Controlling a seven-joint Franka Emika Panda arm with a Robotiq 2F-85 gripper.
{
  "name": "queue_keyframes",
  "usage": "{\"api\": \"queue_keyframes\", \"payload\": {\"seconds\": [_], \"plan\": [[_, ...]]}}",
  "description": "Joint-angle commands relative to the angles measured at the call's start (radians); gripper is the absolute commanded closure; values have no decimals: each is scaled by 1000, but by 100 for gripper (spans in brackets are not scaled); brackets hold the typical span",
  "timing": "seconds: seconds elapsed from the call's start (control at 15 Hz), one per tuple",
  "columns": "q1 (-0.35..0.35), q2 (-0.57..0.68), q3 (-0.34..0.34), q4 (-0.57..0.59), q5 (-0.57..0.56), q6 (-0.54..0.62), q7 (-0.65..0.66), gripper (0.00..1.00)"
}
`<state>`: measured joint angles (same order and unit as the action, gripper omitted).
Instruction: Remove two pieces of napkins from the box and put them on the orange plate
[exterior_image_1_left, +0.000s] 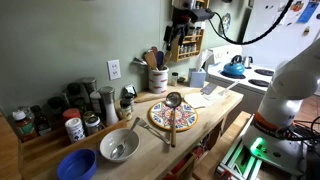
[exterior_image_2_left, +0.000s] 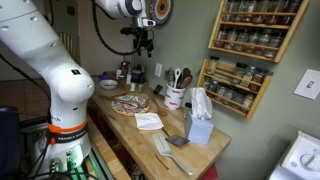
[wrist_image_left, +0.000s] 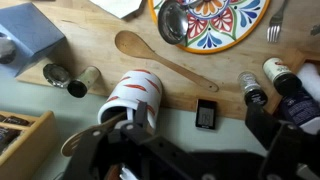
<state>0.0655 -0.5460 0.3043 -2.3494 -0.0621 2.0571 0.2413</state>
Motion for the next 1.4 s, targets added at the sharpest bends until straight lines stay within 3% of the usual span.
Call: {"api": "queue_keyframes", "payload": {"seconds": [0.0, 0.33, 0.4, 0.8, 1.0, 1.33], "plan": [[24, 5, -19, 2, -14, -3, 11, 0], [24, 5, -19, 2, -14, -3, 11, 0], [-3, 2, -11, 2, -24, -18, 74, 0], [-41, -115, -108, -155, 59, -77, 228, 0], [-102, -179, -159, -252, 54, -78, 278, 0], [-276, -258, -249, -351, 3, -76, 321, 0]]}}
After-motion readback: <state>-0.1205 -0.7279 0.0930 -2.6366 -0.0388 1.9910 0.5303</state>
